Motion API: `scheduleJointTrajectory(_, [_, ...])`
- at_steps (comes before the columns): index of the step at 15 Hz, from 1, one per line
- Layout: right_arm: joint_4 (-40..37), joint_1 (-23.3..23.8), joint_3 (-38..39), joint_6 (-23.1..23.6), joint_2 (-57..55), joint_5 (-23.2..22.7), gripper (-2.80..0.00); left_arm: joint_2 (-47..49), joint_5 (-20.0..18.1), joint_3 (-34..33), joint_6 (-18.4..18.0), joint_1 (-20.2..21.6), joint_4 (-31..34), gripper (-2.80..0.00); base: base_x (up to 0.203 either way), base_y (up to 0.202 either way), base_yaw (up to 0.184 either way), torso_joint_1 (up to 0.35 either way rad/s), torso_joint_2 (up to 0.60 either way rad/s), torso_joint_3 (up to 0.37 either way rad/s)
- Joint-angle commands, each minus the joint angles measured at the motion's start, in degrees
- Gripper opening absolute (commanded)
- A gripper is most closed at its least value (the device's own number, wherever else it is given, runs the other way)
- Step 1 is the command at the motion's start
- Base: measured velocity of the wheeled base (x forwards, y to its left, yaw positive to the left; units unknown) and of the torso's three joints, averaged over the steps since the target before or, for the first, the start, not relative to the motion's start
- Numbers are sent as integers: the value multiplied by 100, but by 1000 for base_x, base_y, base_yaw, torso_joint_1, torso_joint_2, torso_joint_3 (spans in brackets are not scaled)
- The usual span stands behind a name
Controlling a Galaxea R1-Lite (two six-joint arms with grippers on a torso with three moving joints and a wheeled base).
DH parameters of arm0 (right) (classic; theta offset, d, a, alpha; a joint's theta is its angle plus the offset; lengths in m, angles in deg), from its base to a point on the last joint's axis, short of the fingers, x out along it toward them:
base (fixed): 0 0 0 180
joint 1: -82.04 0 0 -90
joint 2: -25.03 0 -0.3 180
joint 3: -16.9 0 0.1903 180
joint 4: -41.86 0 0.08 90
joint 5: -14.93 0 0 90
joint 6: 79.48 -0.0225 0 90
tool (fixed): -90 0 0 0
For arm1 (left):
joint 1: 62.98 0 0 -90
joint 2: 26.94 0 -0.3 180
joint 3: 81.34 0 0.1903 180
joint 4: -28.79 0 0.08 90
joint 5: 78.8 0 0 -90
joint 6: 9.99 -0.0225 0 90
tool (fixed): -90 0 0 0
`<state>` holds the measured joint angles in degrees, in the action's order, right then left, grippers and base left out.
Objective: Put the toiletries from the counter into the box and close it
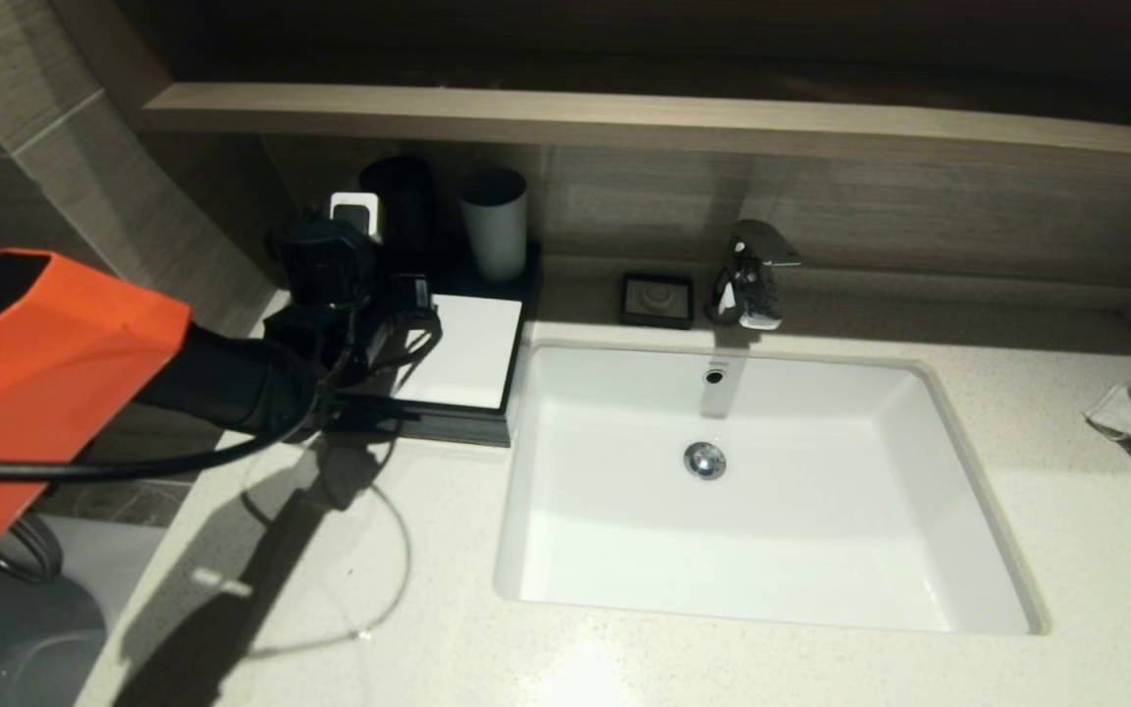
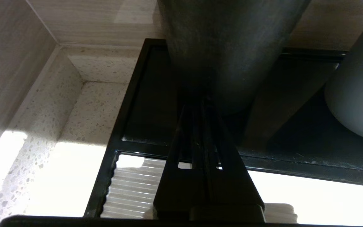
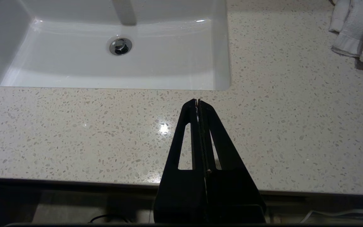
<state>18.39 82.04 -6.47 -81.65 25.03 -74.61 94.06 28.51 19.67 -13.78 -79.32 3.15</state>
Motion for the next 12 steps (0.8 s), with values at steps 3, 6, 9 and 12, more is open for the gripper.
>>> scheduleJointTrajectory(3, [1,0,0,-2,0,-2,-280,-94,18,-108,43,-10,-39,-280,0,0,0,0,0,0])
scheduleJointTrajectory(6, [1,0,0,-2,0,-2,-280,-311,18,-298,89,-10,-30,-280,0,0,0,0,0,0])
scheduleJointTrajectory(9, [4,0,0,-2,0,-2,-280,-626,18,-615,89,-16,-19,-280,0,0,0,0,0,0])
scheduleJointTrajectory(12, [1,0,0,-2,0,-2,-280,-1097,25,-1145,89,-41,-27,-280,0,0,0,0,0,0])
